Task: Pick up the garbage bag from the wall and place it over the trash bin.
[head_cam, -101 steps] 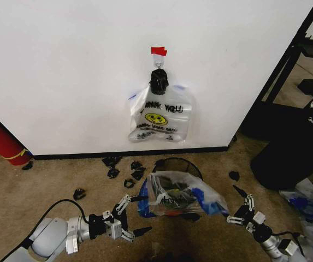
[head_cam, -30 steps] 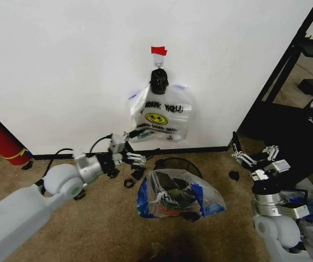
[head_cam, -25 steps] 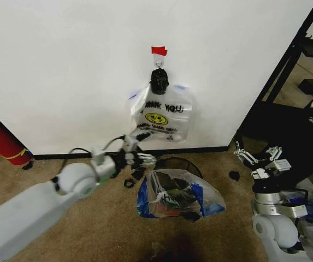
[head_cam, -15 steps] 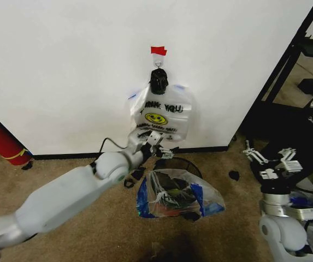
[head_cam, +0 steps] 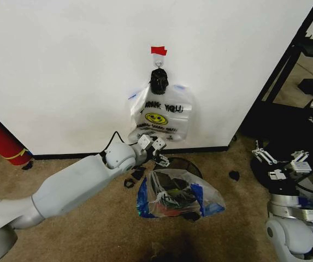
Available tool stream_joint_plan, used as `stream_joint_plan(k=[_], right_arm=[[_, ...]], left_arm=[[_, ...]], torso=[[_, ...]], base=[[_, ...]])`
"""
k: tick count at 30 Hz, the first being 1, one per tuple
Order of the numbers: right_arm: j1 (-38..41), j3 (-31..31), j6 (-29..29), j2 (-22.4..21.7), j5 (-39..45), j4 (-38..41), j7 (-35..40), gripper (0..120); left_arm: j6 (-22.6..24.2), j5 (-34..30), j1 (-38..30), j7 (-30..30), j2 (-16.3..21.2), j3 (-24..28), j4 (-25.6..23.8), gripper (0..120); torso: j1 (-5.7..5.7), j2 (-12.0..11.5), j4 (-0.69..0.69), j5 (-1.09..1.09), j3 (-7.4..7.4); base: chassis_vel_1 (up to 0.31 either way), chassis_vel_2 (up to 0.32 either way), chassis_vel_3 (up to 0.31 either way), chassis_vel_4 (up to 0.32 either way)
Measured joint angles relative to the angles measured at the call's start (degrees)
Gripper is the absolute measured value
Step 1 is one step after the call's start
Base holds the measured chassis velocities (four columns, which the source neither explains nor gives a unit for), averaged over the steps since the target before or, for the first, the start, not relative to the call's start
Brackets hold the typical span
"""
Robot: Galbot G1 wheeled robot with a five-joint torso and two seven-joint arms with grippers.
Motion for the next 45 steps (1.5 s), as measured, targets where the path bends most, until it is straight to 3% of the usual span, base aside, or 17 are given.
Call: stream_joint_plan(k=[2, 6, 12, 15, 17, 23, 25, 28, 35, 41, 45], right_arm=[[-0.9, -0.4, 0.4, 0.7, -1.0, 0.0, -0.1, 100], [-2.0, -0.4, 1.4, 1.0, -1.3, -0.2, -0.1, 100], [-3.4, -0.3, 3.3, 1.3, -1.7, -0.4, -0.1, 100], [-4.1, 0.1, 4.0, 1.2, -1.7, -0.5, 0.4, 100], [-4.2, 0.1, 4.1, 1.1, -1.7, -0.5, 0.4, 100], [-4.7, 0.3, 4.4, 0.7, -1.6, -0.2, 1.0, 100], [-4.6, 0.3, 4.4, 0.6, -1.6, -0.2, 1.0, 100], [-4.4, -0.3, 4.4, 0.0, -1.8, -0.1, 1.0, 100], [-3.5, -1.2, 4.5, -0.5, -3.1, -0.2, 0.2, 100], [-4.1, -1.6, 5.0, -0.5, -3.2, -0.6, 0.0, 100], [-4.4, -1.7, 5.2, -0.7, -3.3, -0.7, -0.2, 100]], left_arm=[[1.9, 1.2, -1.8, 0.5, -4.2, 2.9, 4.4, 100], [4.7, 2.2, -3.7, 1.2, -8.0, 5.4, 7.6, 100], [6.6, 2.9, -5.8, 2.0, -10.3, 8.9, 9.7, 100], [6.6, 3.4, -6.5, 2.6, -11.2, 9.8, 10.7, 93], [6.6, 3.4, -6.6, 2.6, -11.2, 10.0, 10.9, 91], [6.5, 3.4, -6.8, 2.5, -11.9, 10.3, 12.3, 66], [6.5, 3.4, -6.8, 2.4, -11.7, 10.2, 12.2, 65], [6.5, 3.5, -6.2, 1.3, -11.0, 9.9, 11.5, 48], [6.4, 3.2, -4.9, 0.1, -9.7, 9.0, 10.4, 25], [6.4, -2.8, -3.2, -4.8, -8.3, 7.0, 8.3, 10], [6.4, -7.7, -2.5, -9.3, -7.3, 6.2, 7.2, 7]], torso=[[0.00, 0.0, -0.01, 0.00, 0.00], [0.00, 0.0, -0.02, -0.01, 0.00], [0.00, 0.0, -0.01, 0.00, 0.00], [0.00, 0.0, -0.02, -0.01, 0.00], [0.00, 0.0, -0.02, -0.01, 0.00], [0.00, 0.0, -0.01, -0.02, 0.00], [0.00, 0.0, -0.02, -0.02, 0.00], [0.00, 0.0, -0.01, -0.02, 0.00], [0.00, 0.0, 0.00, -0.02, 0.00], [0.00, 0.0, -0.01, -0.02, -0.01], [0.00, 0.0, -0.02, -0.02, 0.00]], base=[[0.000, 0.000, 0.000, 0.000], [0.000, 0.000, 0.000, 0.000], [0.000, 0.000, 0.000, 0.000], [0.000, 0.000, 0.000, 0.000], [0.000, 0.000, 0.000, 0.000], [0.000, 0.000, 0.000, 0.000], [0.000, 0.000, 0.000, 0.000], [0.000, 0.000, 0.000, 0.000], [0.000, 0.000, 0.000, 0.000], [0.000, 0.000, 0.000, 0.000], [0.000, 0.000, 0.000, 0.000]])
